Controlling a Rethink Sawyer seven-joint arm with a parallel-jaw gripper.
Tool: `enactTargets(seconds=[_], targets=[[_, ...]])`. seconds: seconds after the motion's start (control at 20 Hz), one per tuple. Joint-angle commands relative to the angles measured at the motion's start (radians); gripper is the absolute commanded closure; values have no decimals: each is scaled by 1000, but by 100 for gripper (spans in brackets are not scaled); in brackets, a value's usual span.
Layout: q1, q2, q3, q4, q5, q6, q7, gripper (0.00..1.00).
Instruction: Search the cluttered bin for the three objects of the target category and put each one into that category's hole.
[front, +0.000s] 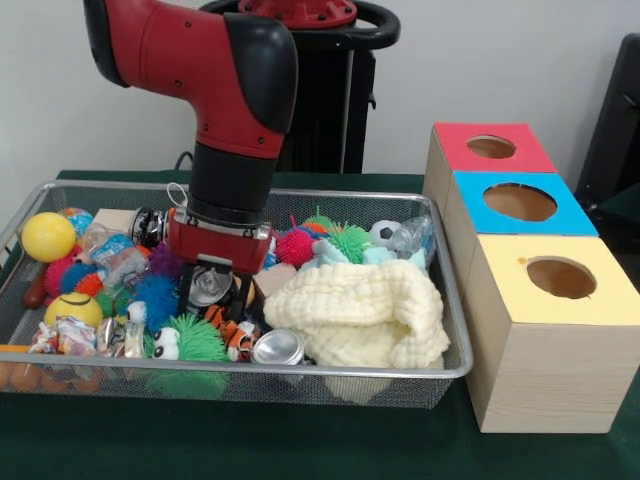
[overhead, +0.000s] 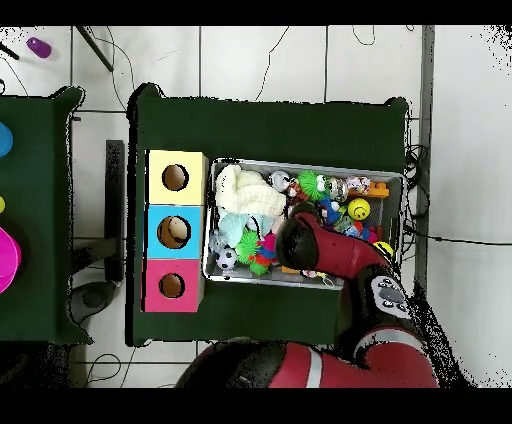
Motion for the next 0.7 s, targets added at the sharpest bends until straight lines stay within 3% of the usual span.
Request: enactTargets(seconds=[0.05,0.2,0.7], targets=[[58,77,-12,-87,113,80,204,0],[78,72,-30,-84,140,76,206,0],[208,108,-148,-124,341,117,256,0]])
